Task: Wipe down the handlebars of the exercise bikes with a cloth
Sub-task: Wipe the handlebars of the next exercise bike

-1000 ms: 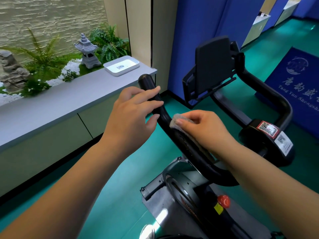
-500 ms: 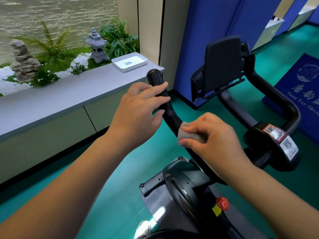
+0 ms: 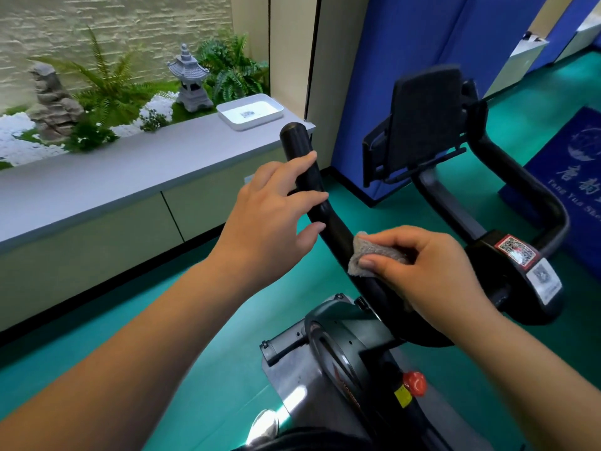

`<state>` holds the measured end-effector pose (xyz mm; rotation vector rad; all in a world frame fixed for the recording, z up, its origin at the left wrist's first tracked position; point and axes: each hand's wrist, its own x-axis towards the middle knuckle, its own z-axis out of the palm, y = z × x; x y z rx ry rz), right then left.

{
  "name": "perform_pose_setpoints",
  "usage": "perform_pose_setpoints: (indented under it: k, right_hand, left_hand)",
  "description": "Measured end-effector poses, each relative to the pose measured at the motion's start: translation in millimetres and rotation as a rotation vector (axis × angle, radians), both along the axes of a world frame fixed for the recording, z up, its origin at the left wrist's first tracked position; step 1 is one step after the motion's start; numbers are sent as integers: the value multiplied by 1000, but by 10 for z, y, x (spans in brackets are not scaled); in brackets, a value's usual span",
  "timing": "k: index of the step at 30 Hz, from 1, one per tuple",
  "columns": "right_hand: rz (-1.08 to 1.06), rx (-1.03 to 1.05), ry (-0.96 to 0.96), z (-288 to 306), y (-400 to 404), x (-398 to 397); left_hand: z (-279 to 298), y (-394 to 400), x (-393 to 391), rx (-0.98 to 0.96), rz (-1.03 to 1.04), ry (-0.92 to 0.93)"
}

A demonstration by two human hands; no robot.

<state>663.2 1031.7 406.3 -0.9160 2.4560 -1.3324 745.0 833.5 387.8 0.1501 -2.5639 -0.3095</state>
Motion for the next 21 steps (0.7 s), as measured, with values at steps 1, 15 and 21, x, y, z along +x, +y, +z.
perform_pose_setpoints:
  k: [1,15,21]
  right_hand:
    - [-6,9,-10,5,-36,-34]
    - [39,97,-22,-73,-78,-265]
    - [125,187,-65,-26,-117,-383]
  left_hand:
    - [-8,26,5,5,4,-6]
    - [-44,187,35,60,36,-14]
    - [-21,247,46,41,68,-35]
